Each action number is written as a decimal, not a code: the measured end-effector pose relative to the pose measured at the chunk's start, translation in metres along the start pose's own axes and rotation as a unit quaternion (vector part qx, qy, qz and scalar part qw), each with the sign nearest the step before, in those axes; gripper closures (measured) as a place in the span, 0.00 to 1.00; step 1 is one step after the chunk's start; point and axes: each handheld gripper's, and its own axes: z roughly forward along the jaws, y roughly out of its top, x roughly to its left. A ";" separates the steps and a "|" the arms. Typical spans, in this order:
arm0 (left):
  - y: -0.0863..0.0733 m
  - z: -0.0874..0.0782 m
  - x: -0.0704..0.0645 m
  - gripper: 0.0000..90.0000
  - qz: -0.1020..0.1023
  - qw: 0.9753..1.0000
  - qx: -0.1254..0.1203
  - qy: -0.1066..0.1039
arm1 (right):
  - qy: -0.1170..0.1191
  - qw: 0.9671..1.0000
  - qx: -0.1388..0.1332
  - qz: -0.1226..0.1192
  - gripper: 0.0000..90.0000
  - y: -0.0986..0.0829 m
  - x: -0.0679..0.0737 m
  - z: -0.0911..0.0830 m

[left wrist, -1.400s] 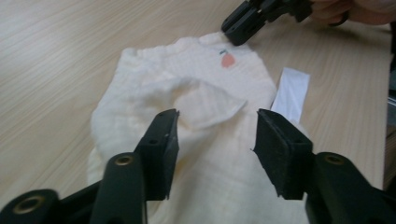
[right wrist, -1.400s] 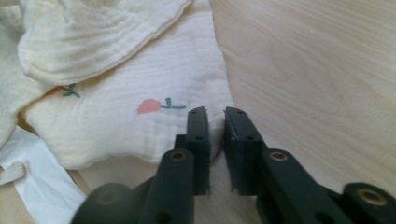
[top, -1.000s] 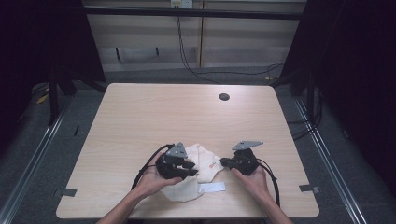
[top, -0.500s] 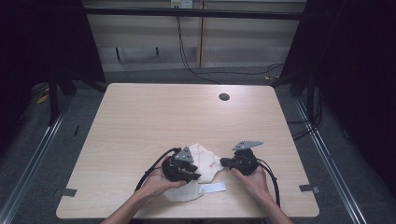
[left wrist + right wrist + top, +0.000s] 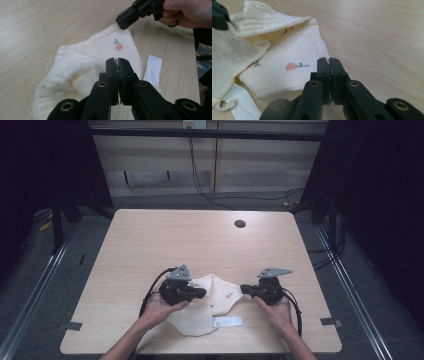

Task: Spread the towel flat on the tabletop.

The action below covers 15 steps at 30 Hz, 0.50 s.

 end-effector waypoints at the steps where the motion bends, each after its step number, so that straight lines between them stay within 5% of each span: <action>1: 0.001 -0.011 0.006 0.98 -0.009 1.000 -0.018 0.010 | -0.001 1.000 -0.003 0.000 0.98 0.000 -0.001 -0.001; 10: -0.001 -0.055 0.029 0.98 -0.044 0.995 -0.082 0.048 | -0.008 0.999 -0.034 0.010 0.98 0.003 -0.008 -0.016; 15: -0.006 -0.067 0.037 0.98 -0.058 0.991 -0.096 0.066 | -0.015 0.998 -0.050 0.016 0.98 0.006 -0.013 -0.026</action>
